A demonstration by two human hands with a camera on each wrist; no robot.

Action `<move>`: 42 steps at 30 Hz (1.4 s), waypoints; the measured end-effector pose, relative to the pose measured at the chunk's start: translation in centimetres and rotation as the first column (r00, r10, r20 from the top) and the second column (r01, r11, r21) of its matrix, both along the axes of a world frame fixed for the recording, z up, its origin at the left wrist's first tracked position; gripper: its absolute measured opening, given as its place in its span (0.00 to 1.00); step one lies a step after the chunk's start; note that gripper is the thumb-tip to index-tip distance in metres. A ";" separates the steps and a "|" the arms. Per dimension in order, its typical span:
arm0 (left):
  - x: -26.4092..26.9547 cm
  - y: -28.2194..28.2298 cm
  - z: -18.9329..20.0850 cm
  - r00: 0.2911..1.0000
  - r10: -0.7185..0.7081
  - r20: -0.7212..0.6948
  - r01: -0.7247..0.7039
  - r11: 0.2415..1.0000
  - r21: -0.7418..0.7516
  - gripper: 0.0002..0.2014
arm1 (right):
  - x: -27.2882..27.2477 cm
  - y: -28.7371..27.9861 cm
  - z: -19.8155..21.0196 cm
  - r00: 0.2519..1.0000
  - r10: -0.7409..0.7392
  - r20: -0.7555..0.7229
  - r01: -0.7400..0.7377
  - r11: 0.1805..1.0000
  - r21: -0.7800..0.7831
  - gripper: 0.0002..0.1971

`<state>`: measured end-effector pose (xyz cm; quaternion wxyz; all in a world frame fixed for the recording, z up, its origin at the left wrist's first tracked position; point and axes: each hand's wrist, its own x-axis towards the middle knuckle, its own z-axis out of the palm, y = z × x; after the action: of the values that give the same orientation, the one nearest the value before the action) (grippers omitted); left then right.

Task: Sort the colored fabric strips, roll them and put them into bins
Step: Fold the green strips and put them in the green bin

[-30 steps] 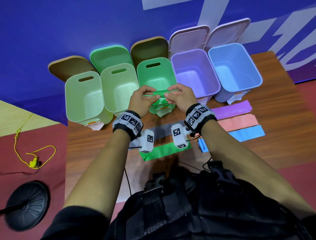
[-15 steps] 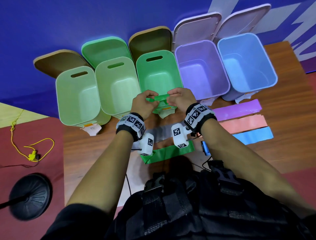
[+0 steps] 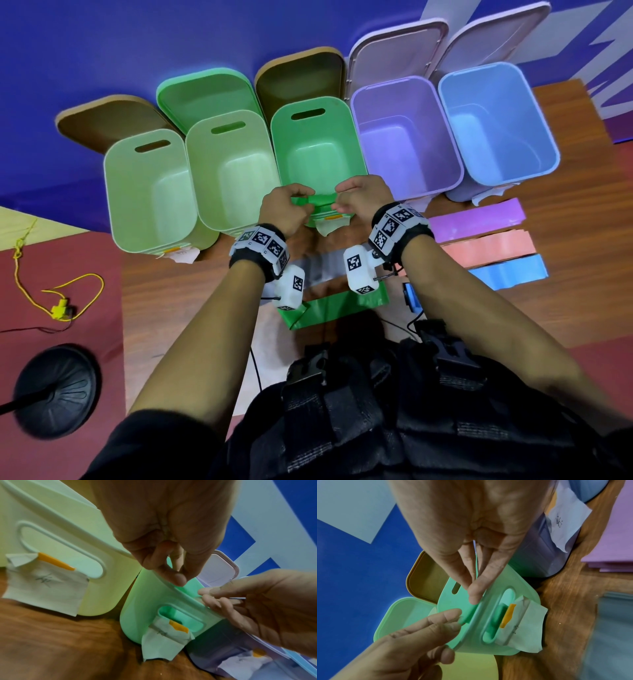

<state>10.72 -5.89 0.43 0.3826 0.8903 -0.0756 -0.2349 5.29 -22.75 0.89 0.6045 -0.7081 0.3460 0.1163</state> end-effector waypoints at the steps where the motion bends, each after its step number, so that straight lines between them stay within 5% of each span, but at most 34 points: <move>1: -0.1 0.0 0.1 1.000 -0.013 0.007 0.013 1.000 0.018 0.12 | -0.1 0.0 0.2 1.000 -0.008 0.007 0.008 1.000 0.007 0.11; 9: -1.7 0.2 1.1 0.997 -0.049 0.063 0.048 0.999 0.024 0.12 | -1.8 -0.1 1.0 0.994 -0.047 0.094 0.044 0.999 0.029 0.09; 17: -4.6 1.4 1.2 0.992 -0.045 0.118 0.047 0.999 -0.012 0.07 | -4.9 1.8 1.2 0.990 0.067 0.128 -0.066 0.998 -0.014 0.08; 36: -13.4 10.0 -7.6 0.979 -0.012 -0.202 0.015 1.000 0.013 0.10 | -12.2 10.8 -6.1 0.948 0.294 -0.119 -0.295 0.955 0.008 0.05; 42: -14.2 11.1 -10.0 0.986 -0.026 -0.166 0.034 0.998 0.045 0.14 | -13.3 12.8 -8.5 0.933 0.308 -0.186 -0.321 0.946 -0.049 0.06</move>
<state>-3.44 5.24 -9.53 0.3627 0.8754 -0.0516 -0.3154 -8.04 -9.92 -7.63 0.5170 -0.7643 0.2845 0.2599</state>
